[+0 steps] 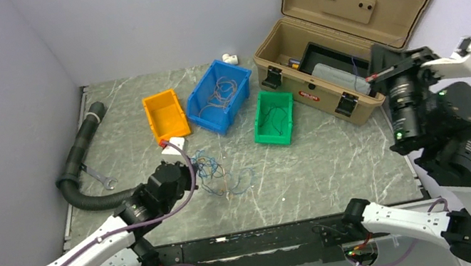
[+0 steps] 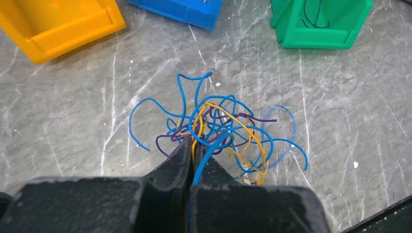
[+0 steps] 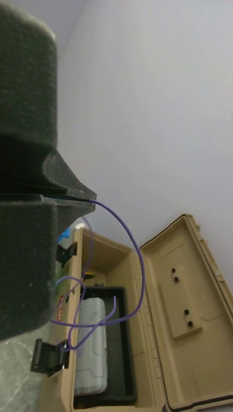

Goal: Untangle the cables
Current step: Untie the cable, then place the cable in the bin.

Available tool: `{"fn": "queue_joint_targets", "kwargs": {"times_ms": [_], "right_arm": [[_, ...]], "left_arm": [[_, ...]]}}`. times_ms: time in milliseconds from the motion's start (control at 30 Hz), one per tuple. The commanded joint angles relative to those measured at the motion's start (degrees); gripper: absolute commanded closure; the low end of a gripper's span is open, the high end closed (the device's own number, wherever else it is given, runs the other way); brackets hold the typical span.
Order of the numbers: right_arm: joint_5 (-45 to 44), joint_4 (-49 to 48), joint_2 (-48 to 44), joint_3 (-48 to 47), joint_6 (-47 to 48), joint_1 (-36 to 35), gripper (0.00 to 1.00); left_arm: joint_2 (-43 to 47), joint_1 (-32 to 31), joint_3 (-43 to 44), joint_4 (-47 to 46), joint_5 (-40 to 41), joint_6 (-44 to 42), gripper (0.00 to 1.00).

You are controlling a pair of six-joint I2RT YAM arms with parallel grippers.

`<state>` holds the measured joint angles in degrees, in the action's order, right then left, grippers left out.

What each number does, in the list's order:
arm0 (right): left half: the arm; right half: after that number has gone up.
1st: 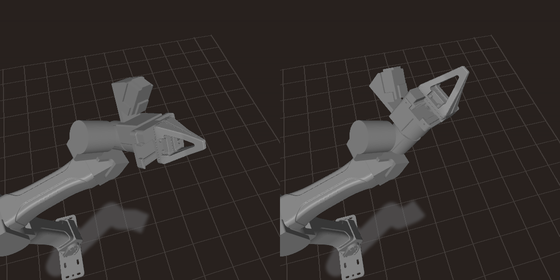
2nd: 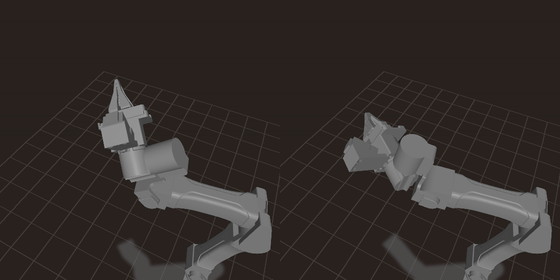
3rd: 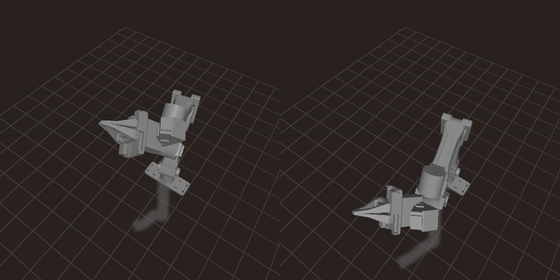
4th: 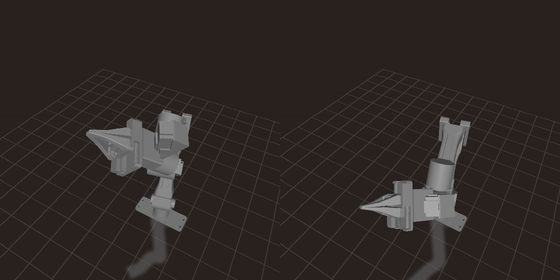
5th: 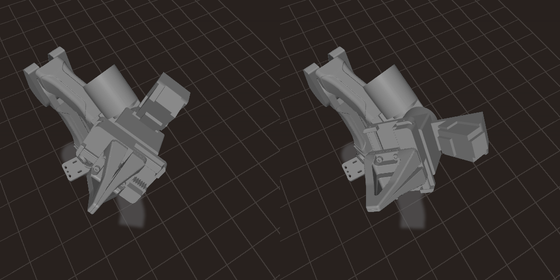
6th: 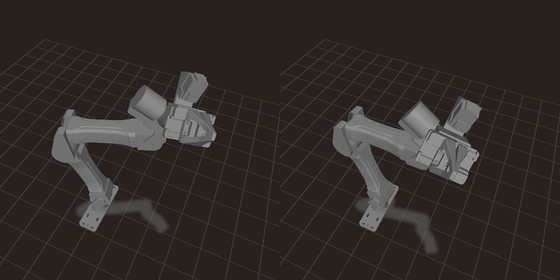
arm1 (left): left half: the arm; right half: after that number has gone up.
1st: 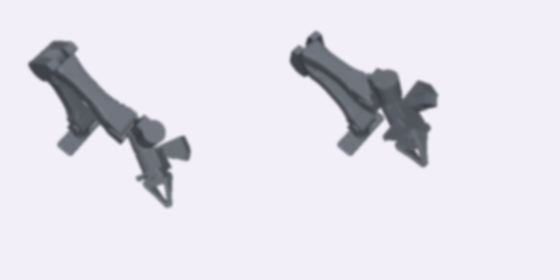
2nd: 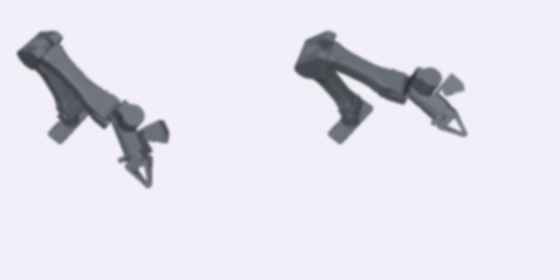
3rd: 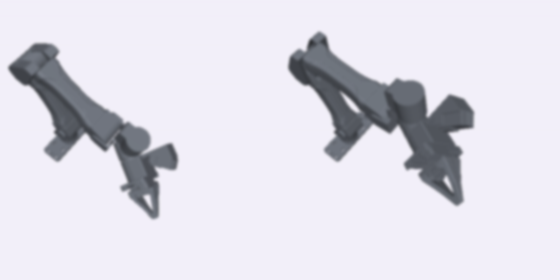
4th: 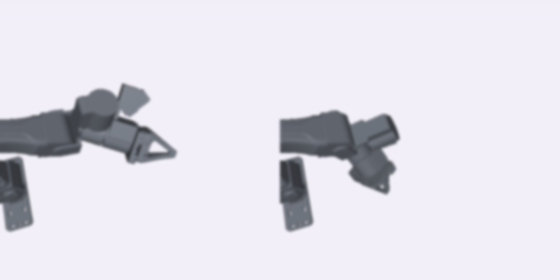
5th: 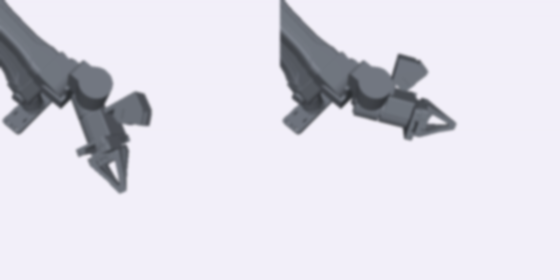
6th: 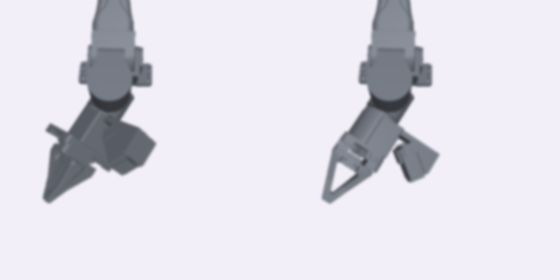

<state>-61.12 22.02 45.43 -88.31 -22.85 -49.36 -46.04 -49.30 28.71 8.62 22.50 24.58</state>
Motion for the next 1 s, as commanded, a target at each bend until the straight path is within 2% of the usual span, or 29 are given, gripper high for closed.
{"fn": "queue_joint_targets", "kwargs": {"times_ms": [0, 300, 667, 967], "right_arm": [[2.41, 6.88, 3.65, 2.10, -4.59, -0.12, 1.00], [7.44, 10.08, 11.63, 4.25, -7.40, 0.23, 1.00], [17.30, 7.89, 16.74, 6.04, -8.21, 5.74, 1.00], [22.96, 4.43, 19.70, 10.23, -8.20, 11.14, 1.00]], "left_arm": [[3.39, 0.33, 1.36, 4.74, 1.28, -2.86, 1.00], [4.01, 0.25, 2.92, 6.49, -1.58, -9.14, 1.00], [5.43, 0.26, -5.13, -4.06, -3.08, -13.90, 1.00], [6.93, 0.26, -10.70, -10.21, -2.64, -13.82, 1.00]]}}
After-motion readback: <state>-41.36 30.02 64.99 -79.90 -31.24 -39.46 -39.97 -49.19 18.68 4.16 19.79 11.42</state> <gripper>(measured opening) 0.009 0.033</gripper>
